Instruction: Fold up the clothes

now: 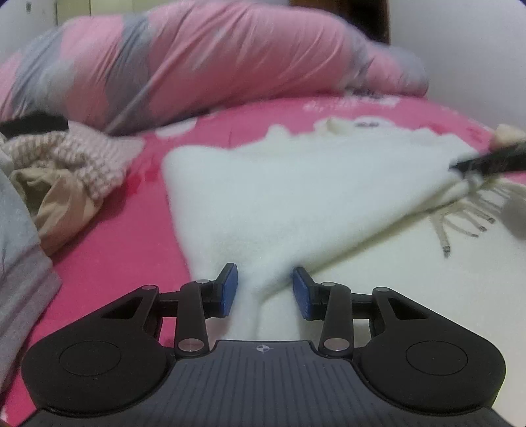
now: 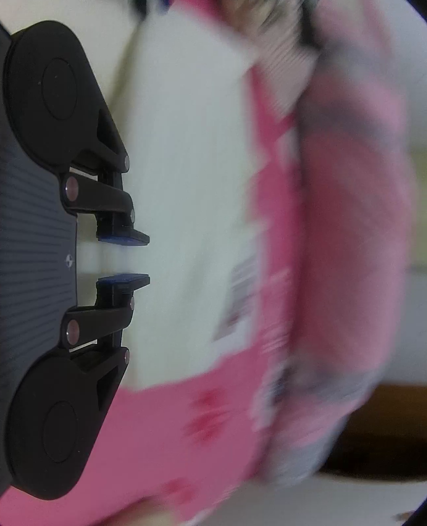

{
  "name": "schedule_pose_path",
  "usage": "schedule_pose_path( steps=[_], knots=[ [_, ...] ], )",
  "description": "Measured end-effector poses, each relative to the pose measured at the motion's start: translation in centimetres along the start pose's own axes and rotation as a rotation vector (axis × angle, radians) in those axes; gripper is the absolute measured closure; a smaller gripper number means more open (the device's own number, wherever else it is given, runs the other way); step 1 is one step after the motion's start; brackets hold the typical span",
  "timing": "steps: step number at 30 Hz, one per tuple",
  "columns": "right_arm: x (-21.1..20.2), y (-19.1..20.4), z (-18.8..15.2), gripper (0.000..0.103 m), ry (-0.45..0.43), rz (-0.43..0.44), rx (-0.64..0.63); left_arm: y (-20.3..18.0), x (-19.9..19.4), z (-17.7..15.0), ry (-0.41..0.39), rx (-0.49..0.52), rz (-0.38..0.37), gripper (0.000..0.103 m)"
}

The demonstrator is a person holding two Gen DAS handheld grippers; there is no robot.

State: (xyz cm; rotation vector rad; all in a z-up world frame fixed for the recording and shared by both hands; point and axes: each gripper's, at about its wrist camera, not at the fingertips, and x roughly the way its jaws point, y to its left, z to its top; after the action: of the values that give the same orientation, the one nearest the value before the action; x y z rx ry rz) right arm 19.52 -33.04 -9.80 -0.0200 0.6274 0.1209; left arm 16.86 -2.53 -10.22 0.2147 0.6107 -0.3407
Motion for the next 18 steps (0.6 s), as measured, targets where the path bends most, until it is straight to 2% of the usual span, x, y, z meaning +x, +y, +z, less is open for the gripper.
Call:
schedule_pose_path(
  steps=[2, 5, 8, 11, 14, 16, 18],
  knots=[
    [0.0, -0.4, 0.4, 0.084, 0.018, 0.004, 0.027, 0.0, 0.0, 0.2, 0.008, 0.005, -0.002, 0.064],
    [-0.1, 0.8, 1.4, 0.084, 0.04, -0.041, -0.024, 0.5, -0.5, 0.8, 0.017, -0.012, -0.028, 0.063],
    [-1.4, 0.8, 3.0, 0.084, 0.004, -0.036, -0.004, 2.2, -2.4, 2.1, -0.009, -0.103, -0.096, 0.062],
    [-1.9, 0.1, 4.2, 0.084, -0.052, -0.058, 0.013, 3.4, -2.5, 4.2, -0.061, -0.175, -0.105, 0.061],
    [0.1, -1.7, 3.6, 0.084, -0.017, -0.102, 0.056, 4.3, 0.4, 5.8, -0.067, -0.194, -0.069, 0.06],
    [2.2, -2.9, 2.1, 0.084, 0.042, -0.148, 0.052, 5.2, 3.8, 6.2, -0.012, -0.198, -0.028, 0.06],
    [2.3, -3.8, 1.0, 0.084, 0.011, -0.119, 0.068, 6.0, 6.8, 5.7, 0.057, -0.215, -0.013, 0.056]
  ],
)
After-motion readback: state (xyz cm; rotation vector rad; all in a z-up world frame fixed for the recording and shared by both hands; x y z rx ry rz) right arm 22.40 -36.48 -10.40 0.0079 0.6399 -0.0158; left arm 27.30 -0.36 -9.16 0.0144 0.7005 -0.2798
